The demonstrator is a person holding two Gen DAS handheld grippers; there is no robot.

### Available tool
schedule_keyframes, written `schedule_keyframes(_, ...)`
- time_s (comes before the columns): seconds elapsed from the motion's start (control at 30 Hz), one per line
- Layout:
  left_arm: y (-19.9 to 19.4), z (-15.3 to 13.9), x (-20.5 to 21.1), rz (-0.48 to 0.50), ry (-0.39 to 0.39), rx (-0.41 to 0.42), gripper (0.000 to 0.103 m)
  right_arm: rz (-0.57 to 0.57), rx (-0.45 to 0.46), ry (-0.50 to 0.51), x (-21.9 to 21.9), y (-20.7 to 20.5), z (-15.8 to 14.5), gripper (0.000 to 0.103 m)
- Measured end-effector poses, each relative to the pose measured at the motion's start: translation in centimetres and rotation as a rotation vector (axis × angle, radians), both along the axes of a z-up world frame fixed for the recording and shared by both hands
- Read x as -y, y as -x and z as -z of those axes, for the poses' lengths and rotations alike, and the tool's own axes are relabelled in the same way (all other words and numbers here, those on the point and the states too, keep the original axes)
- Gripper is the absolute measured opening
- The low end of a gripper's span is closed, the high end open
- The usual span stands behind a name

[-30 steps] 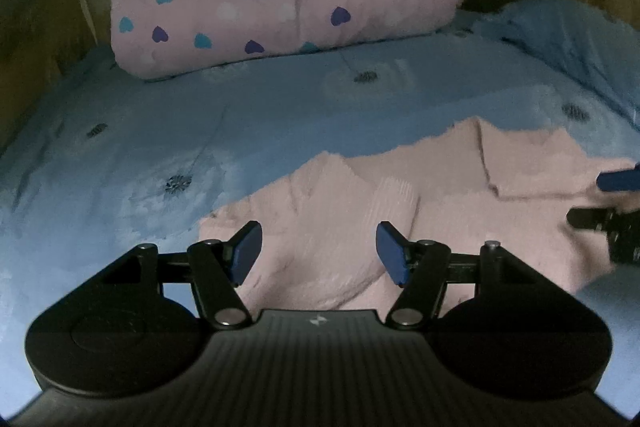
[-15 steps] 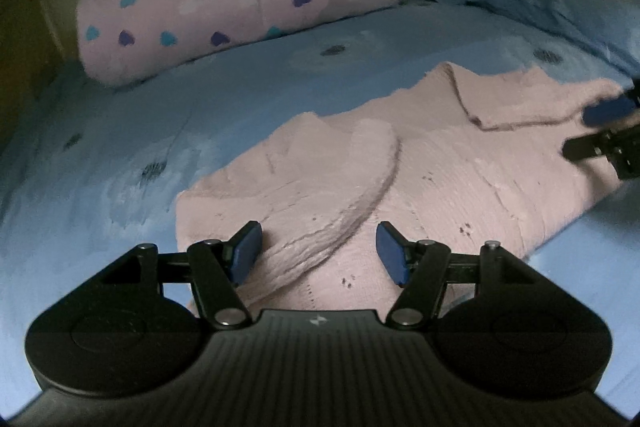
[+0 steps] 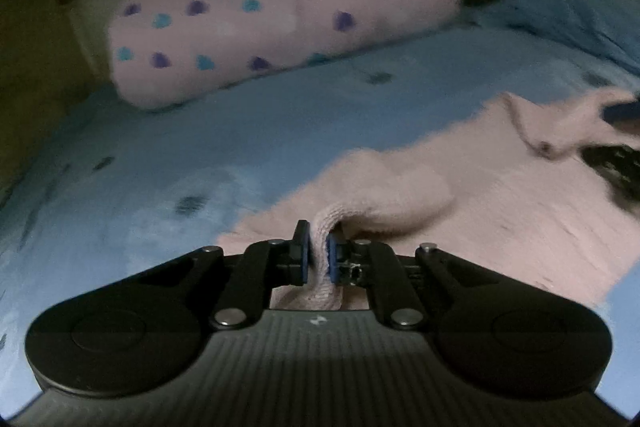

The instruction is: Fold small clothes

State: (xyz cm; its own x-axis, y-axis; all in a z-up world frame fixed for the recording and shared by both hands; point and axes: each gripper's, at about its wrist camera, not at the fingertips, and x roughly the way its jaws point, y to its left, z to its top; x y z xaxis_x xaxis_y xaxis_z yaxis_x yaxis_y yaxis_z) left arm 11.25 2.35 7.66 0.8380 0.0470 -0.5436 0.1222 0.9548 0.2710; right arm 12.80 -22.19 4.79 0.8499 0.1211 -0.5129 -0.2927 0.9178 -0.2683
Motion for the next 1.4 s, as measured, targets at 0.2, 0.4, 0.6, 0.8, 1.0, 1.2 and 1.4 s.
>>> schedule_keyframes(0.2,-3.0,-0.1,-4.8,-0.186,0.105,-0.025,0.011,0.109,0.033,-0.028,1.3,-2.0,-0.1,0.055)
schedule_keyframes(0.4,-4.6,1.4,-6.8,-0.286,0.136,-0.05,0.013,0.262,-0.081,-0.294,5.6,-3.5,0.7,0.055)
schedule_keyframes(0.6,-4.6,1.9,-7.2,-0.301,0.143,-0.061,0.014,0.359,-0.091,-0.367,7.1,-3.8,0.8,0.055)
schedule_keyframes(0.8,-4.4,2.8,-6.9,-0.29,0.11,-0.058,0.016,0.445,0.015,-0.333,7.7,-3.5,-0.6,0.055)
schedule_keyframes(1.0,-4.2,2.8,-6.8,-0.281,0.09,-0.06,0.017,0.53,0.071,-0.273,9.1,-3.4,-1.3,0.055)
schedule_keyframes(1.2,-2.9,1.5,-7.1,-0.264,0.138,-0.088,0.019,0.324,0.021,-0.387,8.4,-3.5,-1.7,0.055)
schedule_keyframes(1.4,-0.6,-0.8,-6.8,-0.228,0.141,-0.141,0.022,0.336,-0.119,-0.567,9.7,-5.5,0.9,0.055)
